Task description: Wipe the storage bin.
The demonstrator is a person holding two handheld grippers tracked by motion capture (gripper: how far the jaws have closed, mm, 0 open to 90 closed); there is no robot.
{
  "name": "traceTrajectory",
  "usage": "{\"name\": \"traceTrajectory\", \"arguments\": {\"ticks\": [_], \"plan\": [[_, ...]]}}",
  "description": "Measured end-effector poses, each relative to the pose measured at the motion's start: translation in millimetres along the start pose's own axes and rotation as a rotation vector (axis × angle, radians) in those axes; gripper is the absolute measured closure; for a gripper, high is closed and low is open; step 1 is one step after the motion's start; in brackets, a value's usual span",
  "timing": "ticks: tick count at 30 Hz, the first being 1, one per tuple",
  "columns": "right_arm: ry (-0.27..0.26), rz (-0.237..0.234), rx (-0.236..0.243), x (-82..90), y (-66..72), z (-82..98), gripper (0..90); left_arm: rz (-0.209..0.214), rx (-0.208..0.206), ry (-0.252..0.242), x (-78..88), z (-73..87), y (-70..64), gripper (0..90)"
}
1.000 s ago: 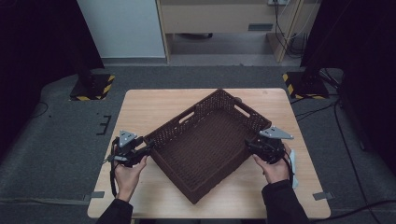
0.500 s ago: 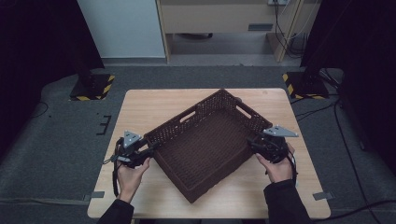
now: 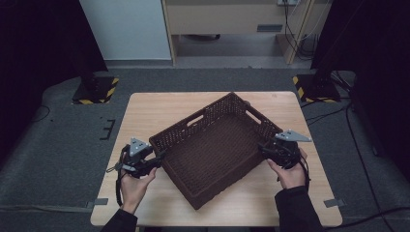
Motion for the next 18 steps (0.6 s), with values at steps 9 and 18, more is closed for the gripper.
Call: {"name": "traceTrajectory", "arguments": {"ticks": [9,18], "plan": [[0.007,0.019,0.042,4.1,1.6,-3.1,44.7,-0.024,-0.064,0.015,-6.7,0.1,-7.6,46.4],[0.014,0.062,0.070,3.4,-1.5,-2.8,43.1,-0.038,-0.087,0.013,-17.4,-6.2,0.1,46.4]]}}
Point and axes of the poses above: each handheld gripper's, and its own axes: x roughly backward along the jaws, z roughly out of its underside, y roughly to its left, the point moved 5 cm from there along -x, roughly forward along the jaws, and after that the axes turned 3 degrees about -z, right-handed, at the moved point
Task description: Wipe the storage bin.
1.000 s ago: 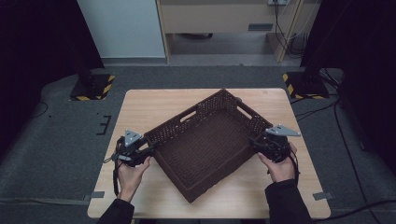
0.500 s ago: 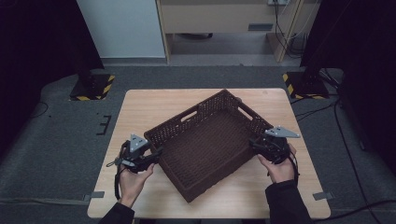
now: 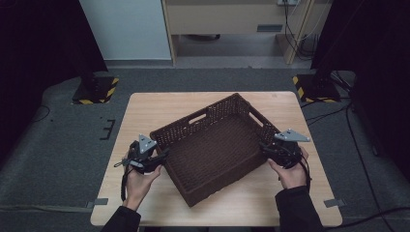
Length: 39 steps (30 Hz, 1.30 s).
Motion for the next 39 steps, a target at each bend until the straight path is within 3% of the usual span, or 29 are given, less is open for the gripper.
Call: {"name": "traceTrajectory", "arguments": {"ticks": [2,4,7,11,14,19,24,28,34,37,39], "plan": [[0.012,0.018,0.030,-0.4,2.5,1.1,43.0,0.011,0.014,0.002,1.3,0.2,0.4,45.4],[0.009,0.023,0.021,-0.2,3.3,1.3,43.1,0.025,0.029,0.000,5.2,1.6,-0.9,44.9],[0.009,0.017,0.004,1.0,3.7,2.0,43.1,0.036,0.017,-0.001,11.7,3.0,-4.9,44.2],[0.015,0.009,0.004,2.2,3.8,0.9,44.4,0.041,0.004,0.014,8.7,3.9,-8.4,44.1],[-0.011,0.005,0.004,5.7,-1.8,-1.4,45.8,0.028,0.000,0.011,4.6,2.2,-6.1,45.6],[-0.044,0.039,-0.011,9.0,-13.2,-4.7,44.9,0.025,0.010,0.011,-2.3,0.6,0.6,46.1],[-0.003,0.035,-0.008,1.2,-16.0,1.6,45.4,0.025,0.025,0.006,-3.9,-0.4,3.1,46.1],[-0.003,0.029,0.002,-0.7,-14.7,4.6,45.7,0.049,0.042,0.010,4.8,2.6,-2.3,43.0],[0.024,0.023,0.005,1.4,-8.1,5.5,45.5,0.045,0.017,0.018,4.5,5.3,-10.8,44.7],[0.002,0.000,-0.011,4.3,-12.0,3.3,47.8,0.035,0.008,0.018,1.4,4.4,-8.4,46.2],[-0.031,0.020,-0.012,6.8,-17.6,1.3,47.5,0.030,0.009,0.010,-2.1,3.5,-5.0,47.3]]}}
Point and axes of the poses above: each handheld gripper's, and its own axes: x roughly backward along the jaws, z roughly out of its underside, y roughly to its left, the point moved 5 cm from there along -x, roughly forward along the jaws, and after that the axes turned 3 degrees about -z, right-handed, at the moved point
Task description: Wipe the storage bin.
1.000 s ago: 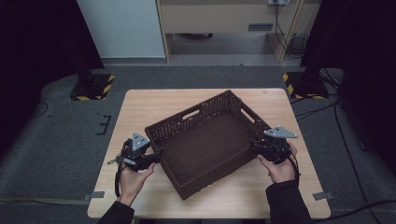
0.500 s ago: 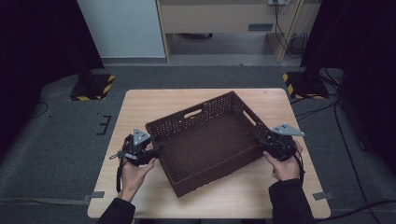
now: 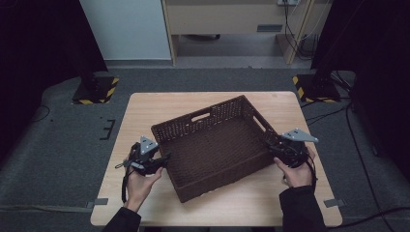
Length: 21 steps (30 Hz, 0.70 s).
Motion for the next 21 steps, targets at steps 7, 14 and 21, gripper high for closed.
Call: {"name": "traceTrajectory", "arguments": {"ticks": [7,14,21], "plan": [[-0.015,0.035,0.003,3.8,-17.1,-0.1,51.4,0.001,0.018,0.005,-6.9,-1.8,9.7,46.9],[0.048,0.012,-0.020,-5.6,-22.9,12.2,60.8,0.036,0.011,-0.008,2.0,-5.0,17.2,44.6],[0.075,-0.009,-0.006,-0.8,-10.6,13.1,66.8,0.058,0.015,-0.015,14.0,-3.3,21.2,43.1]]}}
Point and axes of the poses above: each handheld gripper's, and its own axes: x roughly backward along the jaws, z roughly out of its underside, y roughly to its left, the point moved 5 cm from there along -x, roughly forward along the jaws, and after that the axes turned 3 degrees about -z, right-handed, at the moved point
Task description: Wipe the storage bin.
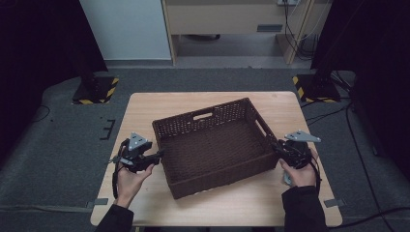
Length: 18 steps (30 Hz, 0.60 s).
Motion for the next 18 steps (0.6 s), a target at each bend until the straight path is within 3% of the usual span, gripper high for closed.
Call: {"name": "traceTrajectory", "arguments": {"ticks": [6,11,13,18], "plan": [[0.007,-0.030,0.008,7.3,12.7,1.5,62.6,0.018,-0.032,0.020,-0.6,3.7,-8.2,42.6],[-0.065,-0.029,0.045,4.3,5.1,-6.9,56.0,-0.004,-0.055,0.063,-12.6,10.3,-10.8,42.1],[-0.055,-0.030,0.055,0.2,1.9,-7.6,56.2,-0.004,-0.039,0.073,-14.4,10.3,-9.0,41.8],[-0.034,-0.039,0.039,-8.8,-2.9,-4.5,59.8,-0.033,-0.044,0.086,-21.1,9.6,-3.6,44.1]]}}
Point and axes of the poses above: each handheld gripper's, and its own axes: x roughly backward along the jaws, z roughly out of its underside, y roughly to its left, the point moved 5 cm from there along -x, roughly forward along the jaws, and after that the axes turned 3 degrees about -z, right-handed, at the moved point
